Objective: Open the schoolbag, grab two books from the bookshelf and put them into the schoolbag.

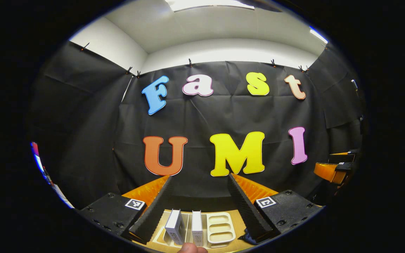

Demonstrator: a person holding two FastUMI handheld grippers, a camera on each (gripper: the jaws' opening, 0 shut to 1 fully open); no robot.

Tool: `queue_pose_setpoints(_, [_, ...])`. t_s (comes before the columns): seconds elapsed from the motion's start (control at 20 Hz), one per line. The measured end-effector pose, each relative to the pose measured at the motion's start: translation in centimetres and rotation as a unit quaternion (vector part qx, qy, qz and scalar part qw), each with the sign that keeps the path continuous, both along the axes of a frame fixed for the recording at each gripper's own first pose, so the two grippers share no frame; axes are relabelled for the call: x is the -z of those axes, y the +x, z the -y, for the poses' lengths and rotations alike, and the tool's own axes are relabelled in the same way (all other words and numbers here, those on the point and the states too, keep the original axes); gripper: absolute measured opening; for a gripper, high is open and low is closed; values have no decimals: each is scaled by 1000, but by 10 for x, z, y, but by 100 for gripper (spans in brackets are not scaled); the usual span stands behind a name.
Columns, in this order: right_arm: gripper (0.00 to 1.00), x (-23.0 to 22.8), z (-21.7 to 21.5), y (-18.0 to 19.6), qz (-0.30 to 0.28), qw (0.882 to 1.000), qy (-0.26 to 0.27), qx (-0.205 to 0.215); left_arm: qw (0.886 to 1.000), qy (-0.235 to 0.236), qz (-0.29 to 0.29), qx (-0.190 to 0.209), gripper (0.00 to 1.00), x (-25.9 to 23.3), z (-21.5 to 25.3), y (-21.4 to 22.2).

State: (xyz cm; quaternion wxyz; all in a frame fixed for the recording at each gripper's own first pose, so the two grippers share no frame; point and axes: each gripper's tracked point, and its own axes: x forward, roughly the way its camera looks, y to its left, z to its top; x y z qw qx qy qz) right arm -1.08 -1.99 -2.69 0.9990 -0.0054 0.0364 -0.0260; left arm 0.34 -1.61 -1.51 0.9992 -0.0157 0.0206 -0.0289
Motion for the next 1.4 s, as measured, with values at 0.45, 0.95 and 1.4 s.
queue_pose_setpoints(0.45, [97, 20, 12, -6, -27, 999, -25, -1, 1000, 1, -6, 25, 98, 3, 14, 0])
queue_pose_setpoints(0.95, [95, 137, -3, -17, -205, 974, -88, -47, 1000, 0, -23, -14, 99, 23, 4, -12])
queue_pose_setpoints(1.4, [96, 342, -56, -49, -470, 870, -120, -91, 996, -1, -73, -44, 99, 60, -19, -37])
